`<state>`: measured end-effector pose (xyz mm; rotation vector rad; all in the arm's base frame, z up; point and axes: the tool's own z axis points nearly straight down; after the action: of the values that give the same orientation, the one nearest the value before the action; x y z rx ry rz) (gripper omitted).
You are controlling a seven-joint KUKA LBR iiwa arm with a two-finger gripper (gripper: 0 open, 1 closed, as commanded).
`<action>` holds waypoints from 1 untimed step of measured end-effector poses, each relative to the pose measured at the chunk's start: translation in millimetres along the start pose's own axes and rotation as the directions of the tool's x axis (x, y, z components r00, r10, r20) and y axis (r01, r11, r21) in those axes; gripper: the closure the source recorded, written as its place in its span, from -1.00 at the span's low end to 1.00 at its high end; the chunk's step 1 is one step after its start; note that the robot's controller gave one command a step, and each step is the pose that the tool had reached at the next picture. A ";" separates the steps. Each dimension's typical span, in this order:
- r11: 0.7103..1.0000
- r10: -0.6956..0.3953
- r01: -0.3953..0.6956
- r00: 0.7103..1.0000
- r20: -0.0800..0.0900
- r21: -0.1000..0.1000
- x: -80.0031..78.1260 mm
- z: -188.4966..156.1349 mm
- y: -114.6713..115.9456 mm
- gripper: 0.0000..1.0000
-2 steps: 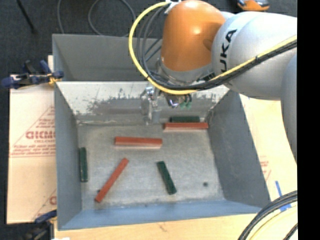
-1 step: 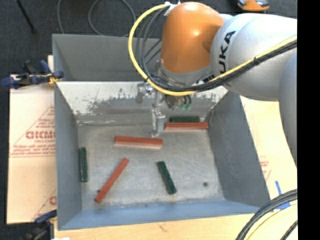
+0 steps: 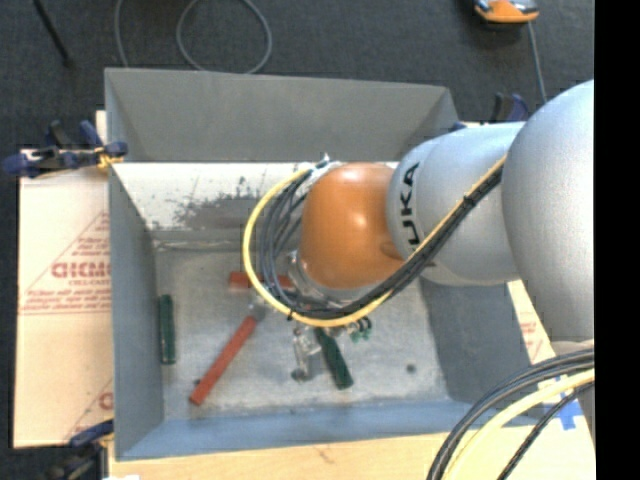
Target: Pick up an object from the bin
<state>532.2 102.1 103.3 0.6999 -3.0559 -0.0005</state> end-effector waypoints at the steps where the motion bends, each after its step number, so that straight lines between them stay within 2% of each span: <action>1: 0.999 0.040 -0.040 0.999 0.012 0.006 33.3 -52.7 -53.4 -1.00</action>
Offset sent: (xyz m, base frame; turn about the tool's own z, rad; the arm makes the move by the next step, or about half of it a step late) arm -0.0081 -0.0579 0.0502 0.0321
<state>525.9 39.6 156.2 0.6409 -3.0824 0.0056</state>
